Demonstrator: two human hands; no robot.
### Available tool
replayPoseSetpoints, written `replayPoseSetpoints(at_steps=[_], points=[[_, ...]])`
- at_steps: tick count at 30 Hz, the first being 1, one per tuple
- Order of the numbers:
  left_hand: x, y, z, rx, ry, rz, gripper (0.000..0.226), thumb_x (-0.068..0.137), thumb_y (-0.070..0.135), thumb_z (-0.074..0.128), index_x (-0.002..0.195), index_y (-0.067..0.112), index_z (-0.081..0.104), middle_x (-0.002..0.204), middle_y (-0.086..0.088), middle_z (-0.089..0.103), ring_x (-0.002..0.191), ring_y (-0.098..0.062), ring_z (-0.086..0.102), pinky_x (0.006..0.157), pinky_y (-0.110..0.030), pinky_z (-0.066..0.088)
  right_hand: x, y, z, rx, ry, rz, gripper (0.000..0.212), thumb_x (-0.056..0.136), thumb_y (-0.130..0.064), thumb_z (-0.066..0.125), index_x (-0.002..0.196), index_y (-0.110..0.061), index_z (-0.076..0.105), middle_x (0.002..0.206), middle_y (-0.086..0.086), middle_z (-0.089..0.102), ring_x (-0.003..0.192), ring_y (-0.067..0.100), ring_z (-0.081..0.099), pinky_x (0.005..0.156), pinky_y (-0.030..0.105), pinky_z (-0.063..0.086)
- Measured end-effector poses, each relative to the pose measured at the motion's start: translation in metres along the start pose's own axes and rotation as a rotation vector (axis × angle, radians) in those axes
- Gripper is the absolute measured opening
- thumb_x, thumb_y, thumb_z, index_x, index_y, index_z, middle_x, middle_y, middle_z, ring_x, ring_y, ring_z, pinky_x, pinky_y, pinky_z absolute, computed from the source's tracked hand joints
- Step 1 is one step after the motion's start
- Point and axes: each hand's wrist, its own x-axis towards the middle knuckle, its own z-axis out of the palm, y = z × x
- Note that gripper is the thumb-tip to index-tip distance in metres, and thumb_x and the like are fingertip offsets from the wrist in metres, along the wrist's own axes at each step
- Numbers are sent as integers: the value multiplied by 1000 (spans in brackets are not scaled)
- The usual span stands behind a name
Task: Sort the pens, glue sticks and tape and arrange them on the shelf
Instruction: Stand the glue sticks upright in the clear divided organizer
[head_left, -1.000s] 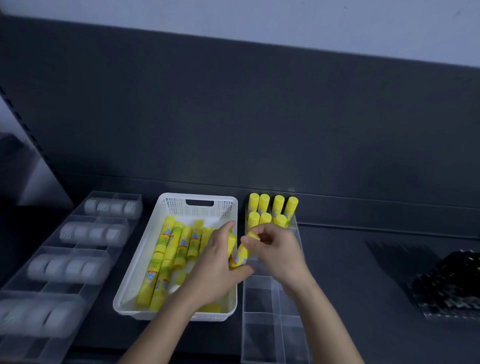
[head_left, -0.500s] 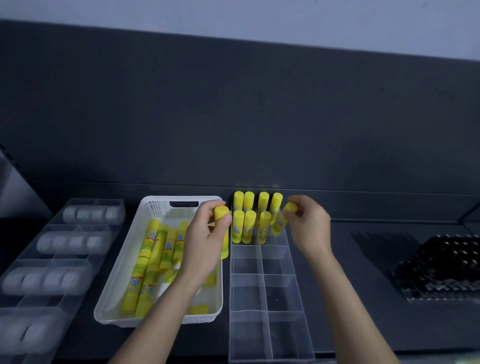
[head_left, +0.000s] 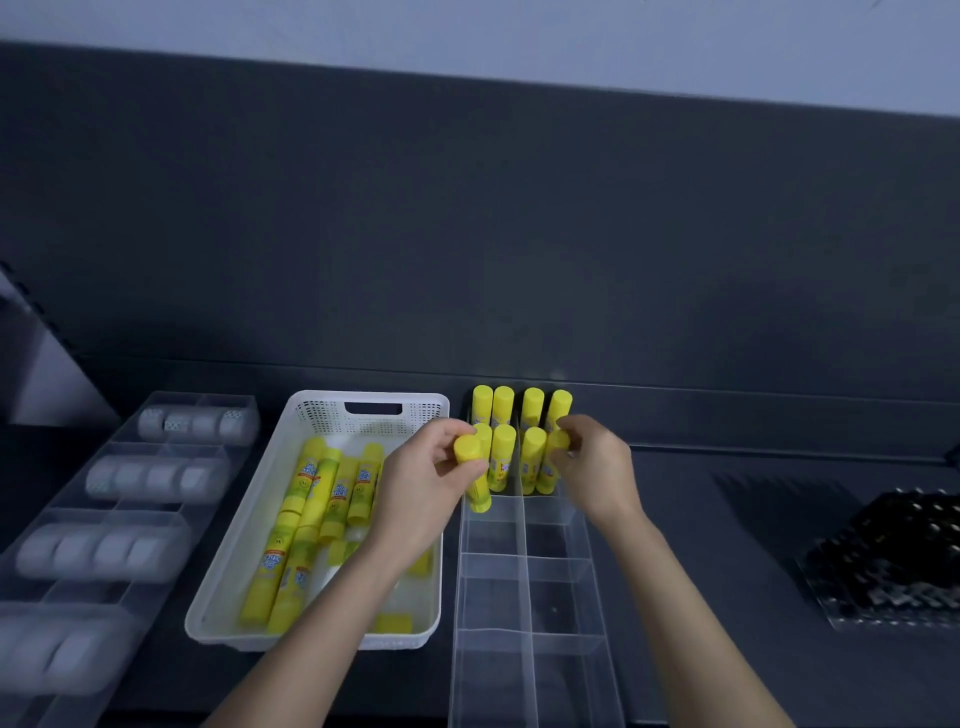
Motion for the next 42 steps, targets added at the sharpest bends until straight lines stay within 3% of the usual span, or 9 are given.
replayPoseSetpoints(at_steps=[4,8,11,15,20,29,33,37,42], points=[[5,4,0,93,-52,50,30,75,6,78,96,23,65,91,14,69,79,2,64,74,-10,49,-5,-2,0,27,103,0,36,79,0,60,114,-7,62,107,10,63,99,26,59,78,27,44],[5,6,-1,222,-125,88,32,74,10,78,90,33,63,87,17,67,82,3,61,75,-12,49,-20,-8,3,112,213,1,32,84,-2,60,116,-9,62,109,6,61,97,18,59,78,21,42],[4,-3,1,257,-151,79,34,74,9,78,89,35,62,85,17,66,82,-1,62,76,-18,51,-30,-10,10,125,184,-17,29,85,-3,61,114,-8,64,107,6,63,96,15,60,79,22,45],[3,-19,3,356,-136,84,31,76,9,77,102,20,67,94,6,68,89,-14,64,82,-30,52,-39,-5,23,45,68,-72,21,86,-4,60,105,-8,68,101,6,66,91,18,61,73,15,40],[-1,-31,7,514,-178,196,37,78,12,74,114,18,66,112,1,66,106,-18,57,88,-26,42,-46,7,37,-71,-7,-133,24,83,1,56,100,-8,69,99,8,65,91,22,60,72,19,39],[-4,-35,-16,508,-71,233,40,79,20,75,118,16,65,115,3,62,109,-13,52,89,-18,35,-56,15,49,-184,91,-261,17,83,0,58,92,-8,70,90,6,66,86,26,59,63,28,46],[1,-53,-54,708,23,86,34,83,22,70,114,8,65,111,-9,63,108,-27,56,91,-29,38,-57,15,51,-203,110,-275,18,80,3,61,90,-8,70,86,6,66,82,27,59,64,27,46],[11,-66,-79,1147,-33,-262,54,86,52,57,115,7,51,110,-15,58,104,-34,55,85,-38,42,-58,12,51,-215,116,-275,16,81,4,61,88,-8,70,84,7,66,81,28,59,63,28,46],[19,-66,-71,1241,-101,-385,56,84,47,56,124,11,41,122,-14,52,113,-32,52,91,-37,40,-59,11,52,-221,113,-272,15,83,2,61,90,-8,70,87,6,66,83,26,58,63,29,47]])
